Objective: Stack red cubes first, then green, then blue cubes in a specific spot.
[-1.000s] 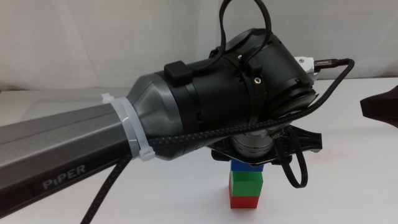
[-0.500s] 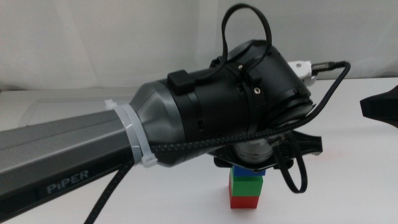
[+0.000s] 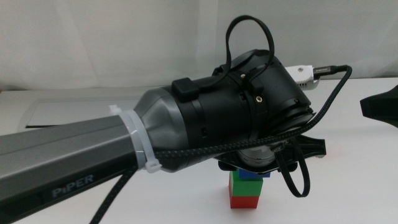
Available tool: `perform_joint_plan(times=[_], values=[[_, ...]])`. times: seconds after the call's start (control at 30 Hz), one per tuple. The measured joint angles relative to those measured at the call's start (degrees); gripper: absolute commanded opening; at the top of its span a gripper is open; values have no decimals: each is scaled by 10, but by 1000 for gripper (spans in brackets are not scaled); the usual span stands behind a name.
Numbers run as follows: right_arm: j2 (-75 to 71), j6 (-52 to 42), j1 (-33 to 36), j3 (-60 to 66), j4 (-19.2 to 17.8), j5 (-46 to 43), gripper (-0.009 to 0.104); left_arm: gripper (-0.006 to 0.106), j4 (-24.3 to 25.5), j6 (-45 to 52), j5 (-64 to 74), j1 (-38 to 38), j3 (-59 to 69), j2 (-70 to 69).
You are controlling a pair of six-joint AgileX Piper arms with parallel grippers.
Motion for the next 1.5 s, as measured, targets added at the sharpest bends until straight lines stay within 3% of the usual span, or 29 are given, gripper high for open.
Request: perform_joint_plan(times=[0.7,1.07,1.13,1.5], values=[[0,-2,0,0,0,0,103,0,7,6,13,0,0,21],[0,-2,0,0,0,0,103,81,9,14,11,0,0,26],[0,-1,0,0,0,0,103,86,9,14,11,0,0,28],[0,-1,0,0,0,0,103,85,33,16,6,0,0,-4]])
